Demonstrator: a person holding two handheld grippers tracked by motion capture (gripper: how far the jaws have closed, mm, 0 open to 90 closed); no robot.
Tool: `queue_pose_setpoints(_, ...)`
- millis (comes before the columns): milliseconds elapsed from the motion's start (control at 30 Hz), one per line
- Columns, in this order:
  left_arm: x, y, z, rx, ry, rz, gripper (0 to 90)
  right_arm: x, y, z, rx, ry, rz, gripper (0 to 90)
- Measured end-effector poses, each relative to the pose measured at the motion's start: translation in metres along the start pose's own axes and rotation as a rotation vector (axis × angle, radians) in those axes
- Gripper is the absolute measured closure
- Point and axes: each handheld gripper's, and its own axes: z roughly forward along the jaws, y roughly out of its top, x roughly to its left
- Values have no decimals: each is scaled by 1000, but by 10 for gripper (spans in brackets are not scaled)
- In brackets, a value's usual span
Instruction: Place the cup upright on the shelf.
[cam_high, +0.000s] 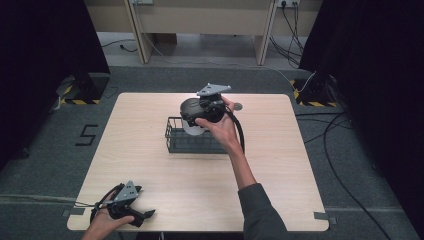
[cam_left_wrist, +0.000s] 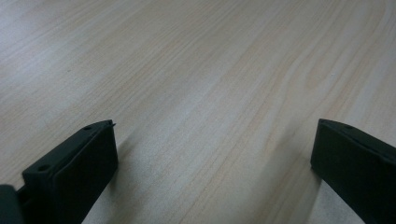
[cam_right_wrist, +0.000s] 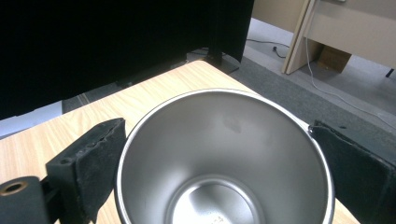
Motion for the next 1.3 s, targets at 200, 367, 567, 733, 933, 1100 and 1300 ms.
queue_pose_setpoints(200, 0, 0, 0, 0, 0, 0, 0, -5, -2, 7, 6, -5, 16, 62)
queue_pose_setpoints(367, 0, 0, 0, 1, -1, 2, 0, -9, -4, 13, 14, -10, 22, 62)
queue_pose_setpoints(567, 0, 0, 0, -1, -2, 1, 0, -12, -7, 19, 32, -14, 24, 62)
queue_pose_setpoints(733, 0, 0, 0, -1, -2, 1, 0, -14, -10, 24, 36, -13, 33, 62)
queue_pose_setpoints(933, 0, 0, 0, -1, -1, 1, 0, -14, -8, 26, 36, -12, 36, 61)
queue_pose_setpoints(1100, 0, 0, 0, -2, -2, 0, 0, -14, -6, 27, 32, -14, 33, 62)
queue_pose_setpoints(1300, 0, 0, 0, 0, -1, 2, 0, -14, -7, 29, 34, 0, 33, 61)
